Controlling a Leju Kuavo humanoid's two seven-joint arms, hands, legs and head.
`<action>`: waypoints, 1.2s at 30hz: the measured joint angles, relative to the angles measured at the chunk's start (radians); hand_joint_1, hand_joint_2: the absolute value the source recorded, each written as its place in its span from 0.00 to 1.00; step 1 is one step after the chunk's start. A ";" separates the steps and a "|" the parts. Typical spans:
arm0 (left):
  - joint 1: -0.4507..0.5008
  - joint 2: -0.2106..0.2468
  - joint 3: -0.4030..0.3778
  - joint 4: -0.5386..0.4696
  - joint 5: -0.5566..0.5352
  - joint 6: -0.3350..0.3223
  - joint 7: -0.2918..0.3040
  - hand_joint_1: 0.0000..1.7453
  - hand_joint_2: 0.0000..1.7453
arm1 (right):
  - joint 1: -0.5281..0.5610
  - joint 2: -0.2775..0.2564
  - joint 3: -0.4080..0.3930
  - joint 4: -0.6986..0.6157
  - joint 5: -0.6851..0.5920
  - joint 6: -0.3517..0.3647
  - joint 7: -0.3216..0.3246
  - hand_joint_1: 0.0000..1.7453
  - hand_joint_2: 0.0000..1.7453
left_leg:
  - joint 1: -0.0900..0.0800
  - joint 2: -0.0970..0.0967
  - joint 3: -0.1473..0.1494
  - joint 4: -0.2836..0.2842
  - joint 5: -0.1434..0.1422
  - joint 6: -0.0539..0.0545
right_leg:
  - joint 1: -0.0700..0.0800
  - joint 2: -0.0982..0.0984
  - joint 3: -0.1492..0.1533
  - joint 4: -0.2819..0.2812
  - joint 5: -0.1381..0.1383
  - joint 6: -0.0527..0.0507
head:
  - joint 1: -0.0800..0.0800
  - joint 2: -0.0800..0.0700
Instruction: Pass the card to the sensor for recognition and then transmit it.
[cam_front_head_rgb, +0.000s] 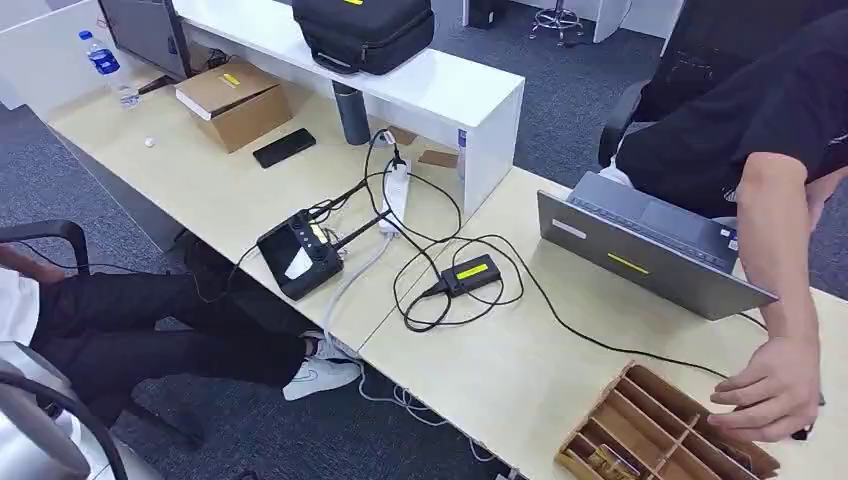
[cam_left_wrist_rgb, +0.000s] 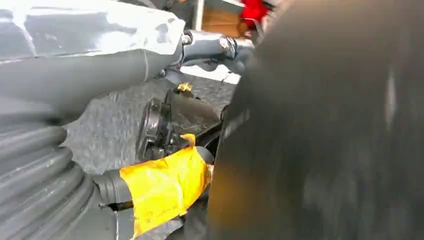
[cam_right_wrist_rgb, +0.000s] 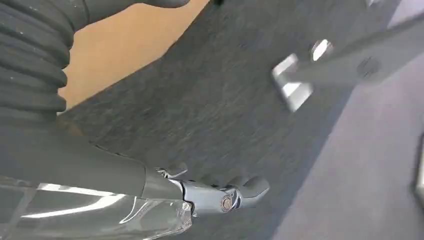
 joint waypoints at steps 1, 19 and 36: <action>-0.012 0.010 0.001 0.002 -0.047 -0.020 -0.007 0.00 1.00 | 0.009 0.003 -0.010 0.027 0.007 0.000 0.003 0.00 1.00 | 0.000 0.000 0.000 0.000 0.000 0.000 | 0.000 0.000 0.000 0.000 0.000 0.000 | 0.000 0.000; -0.717 0.094 0.026 0.010 -0.818 -0.909 -0.187 0.00 1.00 | 0.037 0.069 0.175 0.440 0.422 -0.013 0.258 0.00 1.00 | 0.000 0.004 0.002 0.000 0.007 -0.003 | 0.001 0.004 0.000 0.002 0.006 -0.004 | 0.000 0.000; -0.041 0.160 0.123 0.099 0.145 -0.418 0.411 0.00 1.00 | 0.097 0.072 0.233 0.504 0.480 0.145 0.367 0.00 1.00 | 0.000 0.015 0.002 -0.001 -0.003 -0.002 | 0.000 0.014 -0.004 0.002 0.000 -0.002 | 0.000 0.000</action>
